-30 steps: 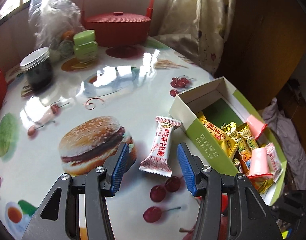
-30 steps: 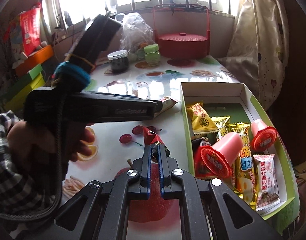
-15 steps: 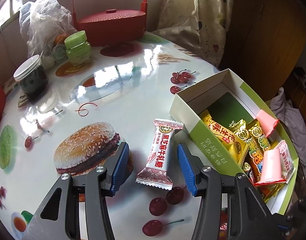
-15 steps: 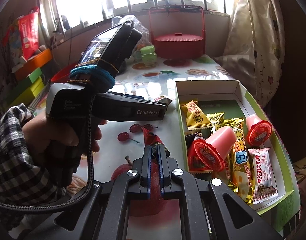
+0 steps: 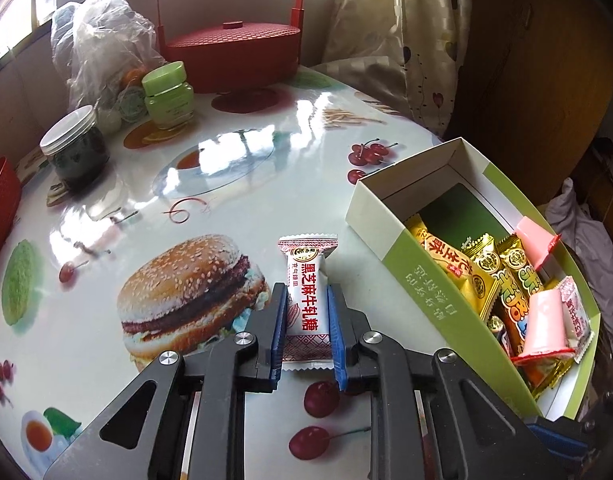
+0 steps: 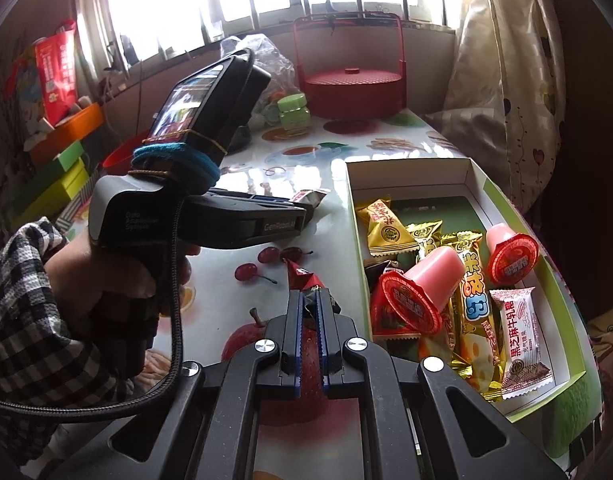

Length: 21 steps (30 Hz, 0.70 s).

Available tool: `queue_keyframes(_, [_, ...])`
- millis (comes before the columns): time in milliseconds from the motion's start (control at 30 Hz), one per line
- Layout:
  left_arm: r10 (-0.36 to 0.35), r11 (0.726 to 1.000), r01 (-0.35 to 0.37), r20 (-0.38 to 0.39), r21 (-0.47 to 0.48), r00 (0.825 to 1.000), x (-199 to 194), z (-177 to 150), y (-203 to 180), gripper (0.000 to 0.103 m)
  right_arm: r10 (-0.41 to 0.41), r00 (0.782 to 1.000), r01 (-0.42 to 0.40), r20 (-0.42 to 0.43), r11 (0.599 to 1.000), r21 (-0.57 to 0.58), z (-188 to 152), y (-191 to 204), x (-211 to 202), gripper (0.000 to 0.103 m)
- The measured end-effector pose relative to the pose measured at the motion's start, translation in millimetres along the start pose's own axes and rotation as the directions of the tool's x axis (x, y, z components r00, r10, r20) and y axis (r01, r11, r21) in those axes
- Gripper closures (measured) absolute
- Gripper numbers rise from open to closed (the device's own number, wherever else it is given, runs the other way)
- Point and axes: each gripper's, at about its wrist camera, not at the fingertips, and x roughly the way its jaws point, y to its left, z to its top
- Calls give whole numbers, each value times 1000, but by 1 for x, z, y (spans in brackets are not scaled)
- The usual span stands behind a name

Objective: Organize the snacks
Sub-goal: 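Grasp the white-and-red bar with the left tool while the right tool grasps the red candy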

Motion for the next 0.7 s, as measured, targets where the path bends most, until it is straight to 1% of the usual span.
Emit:
queue_keyframes(333, [-4, 1000, 5, 52, -28, 999, -28, -14, 6, 83, 1, 1000, -1, 16, 1000, -5, -3, 5, -7, 96])
queue_keyframes(433, [13, 1000, -12, 61, -20, 998, -35, -19, 6, 83, 6, 1000, -6, 24, 1000, 0, -3, 6, -11, 96])
queue_keyframes(700, [12, 999, -9, 70, -46, 997, -52, -37, 13, 83, 24, 999, -24, 42, 1000, 10, -3, 6, -18, 97])
